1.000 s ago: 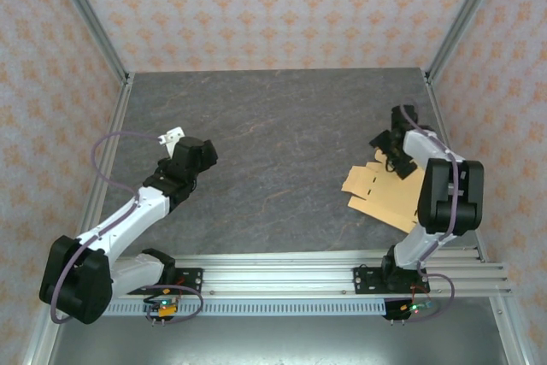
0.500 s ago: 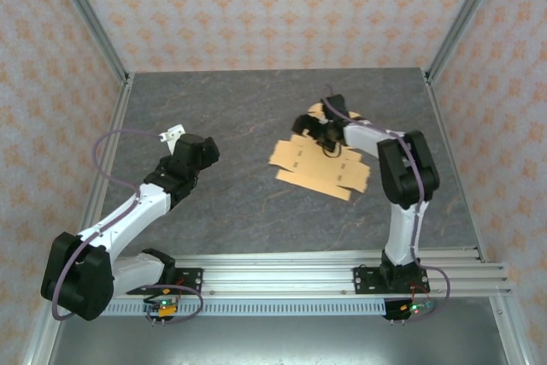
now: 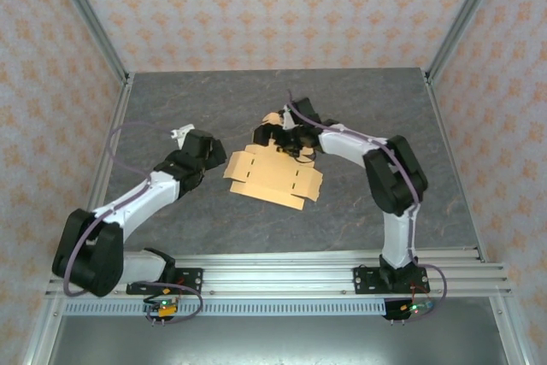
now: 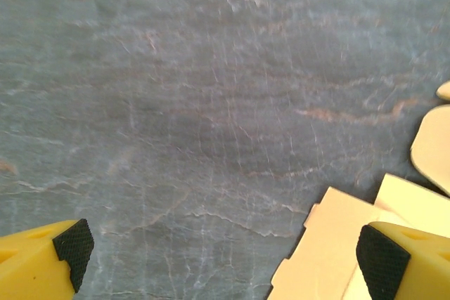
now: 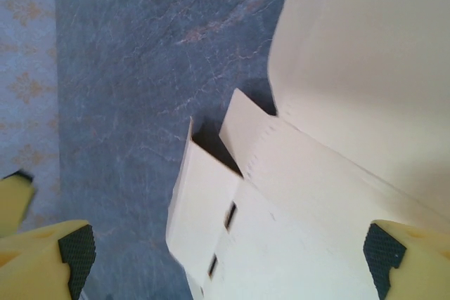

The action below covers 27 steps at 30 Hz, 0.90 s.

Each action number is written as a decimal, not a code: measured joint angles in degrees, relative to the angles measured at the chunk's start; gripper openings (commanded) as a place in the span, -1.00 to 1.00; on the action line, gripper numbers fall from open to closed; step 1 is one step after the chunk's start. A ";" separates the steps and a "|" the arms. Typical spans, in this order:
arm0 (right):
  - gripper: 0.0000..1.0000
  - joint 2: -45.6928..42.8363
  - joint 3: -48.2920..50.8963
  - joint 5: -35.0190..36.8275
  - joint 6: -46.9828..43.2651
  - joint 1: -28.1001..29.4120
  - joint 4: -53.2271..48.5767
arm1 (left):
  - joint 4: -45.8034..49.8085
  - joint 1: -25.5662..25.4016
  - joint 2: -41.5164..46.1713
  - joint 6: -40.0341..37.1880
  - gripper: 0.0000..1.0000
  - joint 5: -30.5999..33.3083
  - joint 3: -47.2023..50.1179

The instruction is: Fold the paper box

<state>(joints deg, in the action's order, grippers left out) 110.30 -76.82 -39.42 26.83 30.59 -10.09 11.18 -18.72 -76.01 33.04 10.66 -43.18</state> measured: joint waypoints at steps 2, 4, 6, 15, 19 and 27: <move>0.96 -5.14 1.90 1.29 -2.45 -2.49 -2.86 | 0.66 0.00 -3.34 -0.31 1.00 -2.38 -2.47; 0.95 -10.75 5.01 2.43 -5.25 -6.32 -4.92 | 1.03 0.00 -5.38 -0.35 1.00 -5.18 -3.87; 0.95 -14.71 8.81 3.19 -6.69 -10.19 -5.97 | 2.01 0.00 -5.66 -0.33 1.00 -8.33 -4.26; 0.95 -17.88 23.74 3.56 -5.51 -14.08 -6.69 | 4.31 -0.68 -6.91 -1.64 1.00 -20.17 -7.56; 0.95 -15.78 23.17 3.34 -1.81 -14.23 -2.12 | 2.25 -0.79 -9.70 -0.55 1.00 -25.38 -7.61; 0.89 -6.49 17.81 -0.72 4.55 -14.29 5.86 | 0.59 -3.63 -10.40 2.95 1.00 -33.27 -7.96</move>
<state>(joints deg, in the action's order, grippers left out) 103.81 -59.00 -40.14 31.38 16.29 -4.23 11.77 -22.35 -86.41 35.99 -22.61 -51.13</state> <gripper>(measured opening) 0.945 0.998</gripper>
